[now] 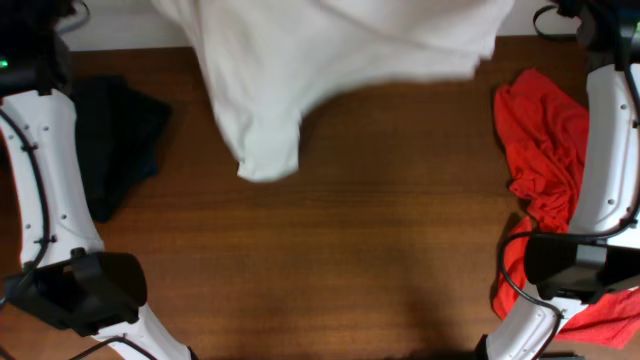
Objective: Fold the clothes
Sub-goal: 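Lift the white shirt with both grippers and shake it out, then lay the white shirt flat on the table with both grippers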
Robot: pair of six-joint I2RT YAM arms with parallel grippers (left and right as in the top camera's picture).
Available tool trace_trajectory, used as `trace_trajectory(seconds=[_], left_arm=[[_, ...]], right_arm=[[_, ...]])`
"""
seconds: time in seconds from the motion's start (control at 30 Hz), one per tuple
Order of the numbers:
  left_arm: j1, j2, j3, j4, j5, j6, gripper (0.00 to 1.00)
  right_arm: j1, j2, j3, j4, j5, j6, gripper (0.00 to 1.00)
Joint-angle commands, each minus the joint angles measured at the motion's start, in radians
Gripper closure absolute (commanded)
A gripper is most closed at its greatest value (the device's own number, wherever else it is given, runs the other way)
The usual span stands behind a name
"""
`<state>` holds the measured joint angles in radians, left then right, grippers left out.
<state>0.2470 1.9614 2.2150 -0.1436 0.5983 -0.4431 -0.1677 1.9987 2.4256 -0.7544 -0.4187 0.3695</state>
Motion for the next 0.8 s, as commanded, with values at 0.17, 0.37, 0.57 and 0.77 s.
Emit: trace_trajectory(seconds=[0.17,0.37,0.57,0.77], left_arm=[[0.104,-0.037,0.223,-0.356,0.270,0.026,1.00],[0.039,0.007,0.222,-1.221,0.094,0.436,1.00],[-0.088,0.133,0.219,-1.545,-0.055,0.537,1.00],[-0.173,0.158,-0.006,-1.542,-0.216,0.538,1.00]], right_arm=[[-0.039,-0.043,0.030,-0.324,0.147,-0.118,0.96],[-0.035,0.059,0.019,-0.715,0.221,-0.307,0.84],[-0.035,0.210,-0.009,-0.945,0.220,-0.373,0.87],[-0.033,0.210,-0.246,-0.945,0.195,-0.389,0.88]])
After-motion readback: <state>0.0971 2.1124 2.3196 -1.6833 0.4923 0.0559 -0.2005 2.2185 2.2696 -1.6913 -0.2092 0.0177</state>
